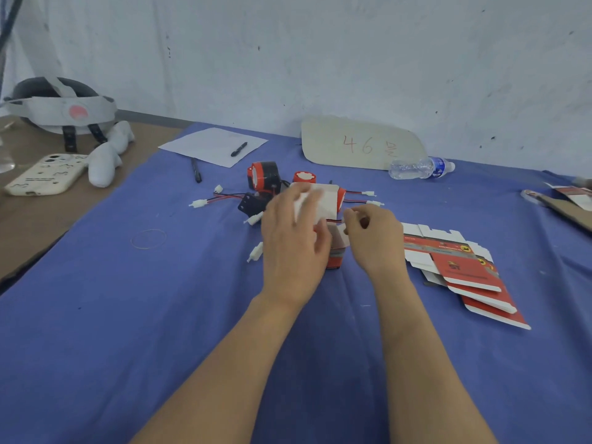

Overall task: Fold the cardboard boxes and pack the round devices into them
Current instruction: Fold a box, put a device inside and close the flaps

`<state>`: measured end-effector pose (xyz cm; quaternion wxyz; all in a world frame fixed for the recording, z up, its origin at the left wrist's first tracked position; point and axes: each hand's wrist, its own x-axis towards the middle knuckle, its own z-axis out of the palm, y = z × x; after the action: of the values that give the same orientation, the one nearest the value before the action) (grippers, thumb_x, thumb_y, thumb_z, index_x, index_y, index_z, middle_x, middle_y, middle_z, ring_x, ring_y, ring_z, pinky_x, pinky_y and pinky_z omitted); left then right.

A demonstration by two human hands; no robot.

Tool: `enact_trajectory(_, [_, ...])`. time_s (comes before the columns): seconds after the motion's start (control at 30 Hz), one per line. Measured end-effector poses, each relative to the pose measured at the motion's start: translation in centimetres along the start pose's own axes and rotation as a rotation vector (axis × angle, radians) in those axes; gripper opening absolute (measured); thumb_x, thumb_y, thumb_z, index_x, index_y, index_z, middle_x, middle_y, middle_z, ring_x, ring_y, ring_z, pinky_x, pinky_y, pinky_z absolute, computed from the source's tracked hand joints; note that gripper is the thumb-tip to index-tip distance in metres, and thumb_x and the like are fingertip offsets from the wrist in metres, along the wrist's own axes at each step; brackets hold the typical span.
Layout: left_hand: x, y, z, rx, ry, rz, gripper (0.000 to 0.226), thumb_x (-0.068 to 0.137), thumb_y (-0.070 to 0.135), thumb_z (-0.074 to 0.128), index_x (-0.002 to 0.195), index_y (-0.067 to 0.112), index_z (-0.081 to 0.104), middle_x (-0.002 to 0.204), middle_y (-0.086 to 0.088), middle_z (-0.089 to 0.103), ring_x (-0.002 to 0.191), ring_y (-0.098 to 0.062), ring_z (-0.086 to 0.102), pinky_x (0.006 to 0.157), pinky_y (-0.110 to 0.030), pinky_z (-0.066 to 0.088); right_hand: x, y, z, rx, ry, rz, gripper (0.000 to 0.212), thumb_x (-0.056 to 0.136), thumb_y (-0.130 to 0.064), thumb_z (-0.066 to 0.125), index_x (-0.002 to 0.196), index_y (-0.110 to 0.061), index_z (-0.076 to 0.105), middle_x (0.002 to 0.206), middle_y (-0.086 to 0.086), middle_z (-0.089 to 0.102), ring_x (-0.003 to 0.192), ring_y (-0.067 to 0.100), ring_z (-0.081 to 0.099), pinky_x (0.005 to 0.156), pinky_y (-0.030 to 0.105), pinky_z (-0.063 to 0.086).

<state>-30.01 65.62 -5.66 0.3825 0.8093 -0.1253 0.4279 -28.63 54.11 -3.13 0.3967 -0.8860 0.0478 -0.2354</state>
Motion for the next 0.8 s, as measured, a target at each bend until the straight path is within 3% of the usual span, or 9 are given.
enact_trajectory(0.1, [-0.5,1.1,0.4,0.053,-0.285,0.096,0.029,0.088,0.004,0.047,0.112,0.003,0.063,0.117,-0.010,0.061,0.103,-0.029,0.058,0.085,-0.034,0.047,0.0,0.5,0.2,0.048,0.040,0.046,0.015,0.094,-0.023,0.055,0.095,-0.010,0.062,0.083,0.002,0.066,0.077,0.016,0.058,0.063,0.023,0.035])
enact_trajectory(0.2, [-1.3,0.8,1.6,0.334,-0.513,0.076,0.039,0.092,0.012,0.048,0.131,0.009,0.050,0.139,-0.007,0.046,0.130,-0.028,0.037,0.111,-0.038,0.025,0.0,0.8,0.3,0.048,0.088,0.040,0.006,0.092,-0.021,0.058,0.089,-0.016,0.055,0.075,0.005,0.066,0.073,0.021,0.062,0.064,0.027,0.043])
enact_trajectory(0.27, [-1.5,0.3,1.7,0.465,-0.552,0.066,0.043,0.093,0.018,0.047,0.136,0.012,0.045,0.142,-0.006,0.041,0.137,-0.029,0.027,0.118,-0.043,0.004,0.0,0.8,0.5,0.020,0.086,0.037,0.006,0.091,-0.020,0.058,0.088,-0.017,0.054,0.072,0.007,0.066,0.071,0.023,0.062,0.065,0.030,0.047])
enact_trajectory(0.3, [-1.6,0.2,1.7,0.486,-0.558,0.070,0.044,0.093,0.019,0.045,0.137,0.014,0.044,0.142,-0.004,0.041,0.136,-0.028,0.027,0.119,-0.042,0.003,0.0,0.8,0.5,0.014,0.080,0.043,0.006,0.090,-0.020,0.058,0.088,-0.016,0.055,0.073,0.007,0.066,0.072,0.024,0.062,0.065,0.032,0.048])
enact_trajectory(0.5, [-1.6,-0.1,1.9,0.338,-0.583,0.123,0.050,0.095,0.013,0.041,0.144,0.017,0.034,0.148,0.002,0.037,0.138,-0.019,0.027,0.118,-0.032,0.010,0.2,0.7,-0.2,-0.012,-0.025,0.033,0.015,0.094,-0.022,0.055,0.102,-0.015,0.065,0.092,0.004,0.070,0.069,0.010,0.055,0.058,0.021,0.037])
enact_trajectory(0.63, [-1.6,-0.1,1.8,0.251,-0.597,0.129,0.049,0.095,0.014,0.045,0.143,0.017,0.038,0.149,0.001,0.037,0.139,-0.018,0.027,0.116,-0.028,0.013,0.0,0.5,0.2,-0.095,-0.020,0.020,0.021,0.097,-0.015,0.046,0.107,-0.016,0.064,0.101,0.005,0.067,0.078,0.015,0.050,0.065,0.022,0.034])
enact_trajectory(0.73, [-1.5,0.1,1.5,0.172,-0.562,-0.010,0.043,0.094,0.012,0.047,0.137,0.014,0.044,0.150,-0.004,0.031,0.137,-0.020,0.025,0.106,-0.028,0.031,0.0,0.7,0.2,-0.093,-0.016,0.021,0.020,0.096,-0.012,0.047,0.106,-0.015,0.065,0.101,0.004,0.066,0.074,0.012,0.048,0.056,0.015,0.031])
enact_trajectory(0.8, [-1.3,0.3,1.3,0.159,-0.520,-0.104,0.039,0.092,0.009,0.051,0.131,0.006,0.047,0.145,-0.010,0.032,0.132,-0.026,0.029,0.099,-0.032,0.039,0.1,0.8,0.2,-0.091,-0.007,0.021,0.021,0.097,-0.012,0.047,0.108,-0.013,0.065,0.104,0.004,0.067,0.078,0.012,0.048,0.060,0.015,0.030])
